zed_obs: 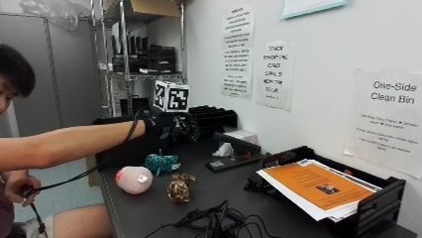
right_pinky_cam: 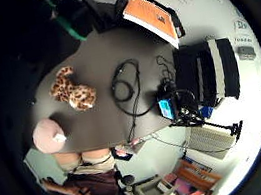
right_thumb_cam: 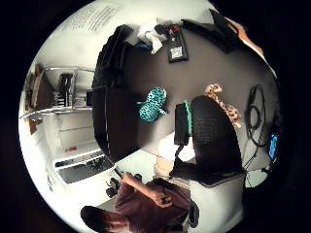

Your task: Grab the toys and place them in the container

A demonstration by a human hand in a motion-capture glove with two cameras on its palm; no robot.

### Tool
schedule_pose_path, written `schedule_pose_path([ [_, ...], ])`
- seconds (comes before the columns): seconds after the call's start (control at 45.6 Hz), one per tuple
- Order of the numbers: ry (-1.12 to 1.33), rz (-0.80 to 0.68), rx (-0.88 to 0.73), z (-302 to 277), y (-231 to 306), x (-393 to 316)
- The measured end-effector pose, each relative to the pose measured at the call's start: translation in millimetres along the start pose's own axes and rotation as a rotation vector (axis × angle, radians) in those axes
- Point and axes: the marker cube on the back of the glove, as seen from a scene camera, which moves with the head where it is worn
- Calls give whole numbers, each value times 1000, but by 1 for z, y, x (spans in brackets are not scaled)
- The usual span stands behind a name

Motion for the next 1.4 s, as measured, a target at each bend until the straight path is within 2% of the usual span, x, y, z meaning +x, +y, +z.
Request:
schedule_pose_path([
  [0.438, -95, 19, -31, 58, -29, 3],
  [0.745, -128, 72, -278, 157, -39, 3],
  [0.92, -26, 118, -356, 186, -34, 6],
  [1.118, 19, 140, -168, 193, -33, 12],
  [1.205, 5, 137, -30, 196, -35, 16],
  [1.315, -66, 138, 143, 200, -38, 22],
  [1.403, -191, 135, 209, 193, -39, 28],
])
